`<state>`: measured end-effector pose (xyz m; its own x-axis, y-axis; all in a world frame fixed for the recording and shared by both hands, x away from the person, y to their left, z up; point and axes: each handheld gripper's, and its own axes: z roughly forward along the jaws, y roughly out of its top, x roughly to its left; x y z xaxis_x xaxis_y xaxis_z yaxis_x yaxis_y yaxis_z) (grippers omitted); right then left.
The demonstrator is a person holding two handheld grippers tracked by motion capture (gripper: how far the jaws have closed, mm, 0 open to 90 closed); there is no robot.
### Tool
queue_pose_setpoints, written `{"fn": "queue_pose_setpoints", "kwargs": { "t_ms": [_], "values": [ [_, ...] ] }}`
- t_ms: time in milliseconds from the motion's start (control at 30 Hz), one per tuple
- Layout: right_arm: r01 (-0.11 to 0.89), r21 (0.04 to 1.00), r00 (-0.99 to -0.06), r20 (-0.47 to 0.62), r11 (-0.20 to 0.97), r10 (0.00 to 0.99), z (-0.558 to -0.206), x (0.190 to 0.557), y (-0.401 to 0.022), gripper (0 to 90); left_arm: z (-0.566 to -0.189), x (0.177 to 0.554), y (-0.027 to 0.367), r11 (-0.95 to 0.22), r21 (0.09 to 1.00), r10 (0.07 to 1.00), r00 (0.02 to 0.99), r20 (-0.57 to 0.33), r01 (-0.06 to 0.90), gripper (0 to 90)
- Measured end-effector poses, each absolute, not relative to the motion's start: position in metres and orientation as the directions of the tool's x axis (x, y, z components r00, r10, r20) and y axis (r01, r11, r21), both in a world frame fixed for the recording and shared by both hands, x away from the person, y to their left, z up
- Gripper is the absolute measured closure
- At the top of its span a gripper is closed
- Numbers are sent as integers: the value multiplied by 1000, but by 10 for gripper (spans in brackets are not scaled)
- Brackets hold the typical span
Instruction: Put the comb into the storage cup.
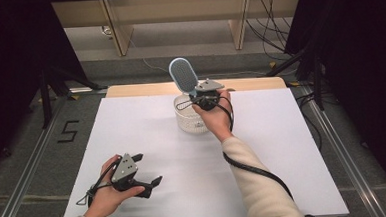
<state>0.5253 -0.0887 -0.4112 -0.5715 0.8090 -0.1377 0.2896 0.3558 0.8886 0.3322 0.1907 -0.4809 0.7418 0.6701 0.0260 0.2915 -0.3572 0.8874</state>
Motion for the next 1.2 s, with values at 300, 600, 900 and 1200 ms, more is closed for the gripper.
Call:
{"fn": "queue_pose_setpoints", "kwargs": {
  "t_ms": [300, 600, 900, 1200],
  "values": [
    [294, 883, -577, -142, 367, 804, -414, 524, -90, 706, -481, 332, 191, -357, 887, 670, 742, 26, 292, 5],
    [303, 875, -579, -145, 377, 802, -417, 524, -91, 705, -481, 332, 191, -356, 887, 669, 743, 24, 293, 5],
    [308, 867, -587, -150, 391, 795, -420, 524, -92, 705, -481, 332, 191, -357, 887, 669, 742, 26, 291, 5],
    [303, 865, -593, -157, 400, 790, -422, 524, -91, 704, -481, 332, 191, -358, 887, 669, 743, 26, 291, 5]
  ]
}}
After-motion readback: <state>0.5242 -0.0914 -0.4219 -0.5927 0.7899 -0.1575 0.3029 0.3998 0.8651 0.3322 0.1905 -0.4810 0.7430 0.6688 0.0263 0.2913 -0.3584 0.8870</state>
